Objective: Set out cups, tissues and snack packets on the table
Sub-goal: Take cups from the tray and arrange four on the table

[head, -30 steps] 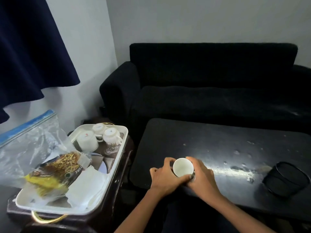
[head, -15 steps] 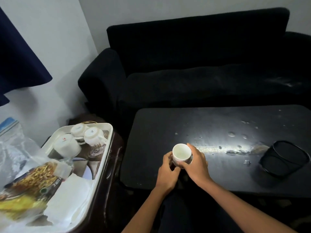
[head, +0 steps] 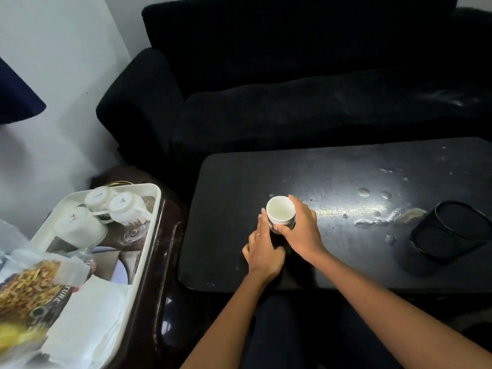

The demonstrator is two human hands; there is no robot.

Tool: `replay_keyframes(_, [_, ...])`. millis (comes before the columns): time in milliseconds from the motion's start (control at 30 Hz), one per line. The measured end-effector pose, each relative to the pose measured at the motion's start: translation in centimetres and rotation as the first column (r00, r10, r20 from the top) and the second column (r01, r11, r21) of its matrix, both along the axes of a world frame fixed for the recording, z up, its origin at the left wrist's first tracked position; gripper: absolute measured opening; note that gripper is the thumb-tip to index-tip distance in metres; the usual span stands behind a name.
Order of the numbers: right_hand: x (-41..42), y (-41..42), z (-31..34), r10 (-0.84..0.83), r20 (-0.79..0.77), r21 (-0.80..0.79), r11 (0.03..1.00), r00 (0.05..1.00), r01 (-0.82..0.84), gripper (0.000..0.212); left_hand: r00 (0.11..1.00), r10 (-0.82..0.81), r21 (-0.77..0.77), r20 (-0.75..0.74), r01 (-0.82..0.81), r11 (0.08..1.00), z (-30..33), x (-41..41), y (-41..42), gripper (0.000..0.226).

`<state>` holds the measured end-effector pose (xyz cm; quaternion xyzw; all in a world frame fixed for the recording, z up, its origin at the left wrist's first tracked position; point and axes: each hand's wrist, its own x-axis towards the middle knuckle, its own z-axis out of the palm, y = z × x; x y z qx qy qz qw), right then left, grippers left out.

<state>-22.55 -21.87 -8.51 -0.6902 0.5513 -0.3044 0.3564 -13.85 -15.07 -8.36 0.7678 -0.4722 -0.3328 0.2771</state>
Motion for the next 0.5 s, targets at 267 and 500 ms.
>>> replay_keyframes(267, [-1.1, 0.4, 0.1, -0.091, 0.009, 0.067, 0.994, 0.996, 0.090, 0.112, 0.993, -0.077, 0.022, 0.090, 0.075, 0.997, -0.9, 0.3, 0.8, 0.088])
replay_keyframes(500, [-3.2, 3.0, -0.4, -0.166, 0.010, 0.239, 0.958, 0.986, 0.159, 0.084, 0.983, -0.123, -0.010, 0.137, 0.126, 0.992, -1.3, 0.6, 3.0, 0.078])
